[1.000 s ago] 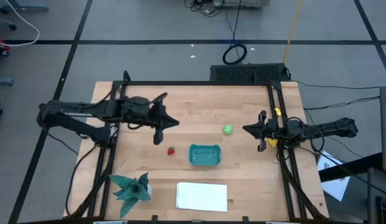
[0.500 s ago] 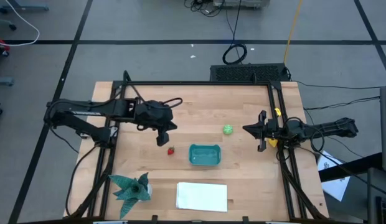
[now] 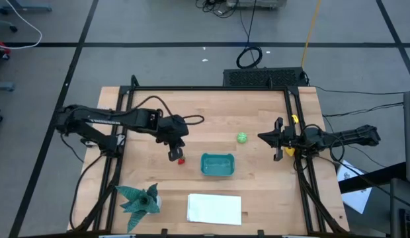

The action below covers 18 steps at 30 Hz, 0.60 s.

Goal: Pick and placing Produce into tupperware
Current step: Put the red strawberry into the blue bin

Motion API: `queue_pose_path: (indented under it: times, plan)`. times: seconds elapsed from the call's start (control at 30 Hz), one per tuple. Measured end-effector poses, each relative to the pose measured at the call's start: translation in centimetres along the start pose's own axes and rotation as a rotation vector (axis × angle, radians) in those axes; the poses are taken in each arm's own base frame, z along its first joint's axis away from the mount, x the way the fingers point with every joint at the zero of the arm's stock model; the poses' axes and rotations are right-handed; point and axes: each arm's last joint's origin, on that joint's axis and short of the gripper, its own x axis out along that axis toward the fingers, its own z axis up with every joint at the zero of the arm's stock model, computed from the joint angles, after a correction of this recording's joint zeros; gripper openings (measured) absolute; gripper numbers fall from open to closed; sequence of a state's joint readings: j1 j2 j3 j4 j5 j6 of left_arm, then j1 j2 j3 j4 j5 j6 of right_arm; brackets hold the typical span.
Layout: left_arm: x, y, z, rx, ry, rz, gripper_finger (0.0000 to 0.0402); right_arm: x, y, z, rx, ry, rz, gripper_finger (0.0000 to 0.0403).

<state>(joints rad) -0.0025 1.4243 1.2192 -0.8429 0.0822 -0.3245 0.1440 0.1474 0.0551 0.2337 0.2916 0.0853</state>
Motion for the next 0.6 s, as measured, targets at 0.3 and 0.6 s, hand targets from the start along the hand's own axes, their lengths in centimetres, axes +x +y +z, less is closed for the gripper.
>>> queue_pose_path:
  times: [0.3,0.6]
  plan:
    - [0.5,-0.6,1.1,0.035,0.180,0.085,0.0021,0.0,0.0,0.0,0.008,0.001,0.000,0.0000]
    - [2.0,-1.7,1.6,0.060,0.254,0.082,0.0021,0.0,0.0,0.0,0.008,0.000,0.000,0.0000]
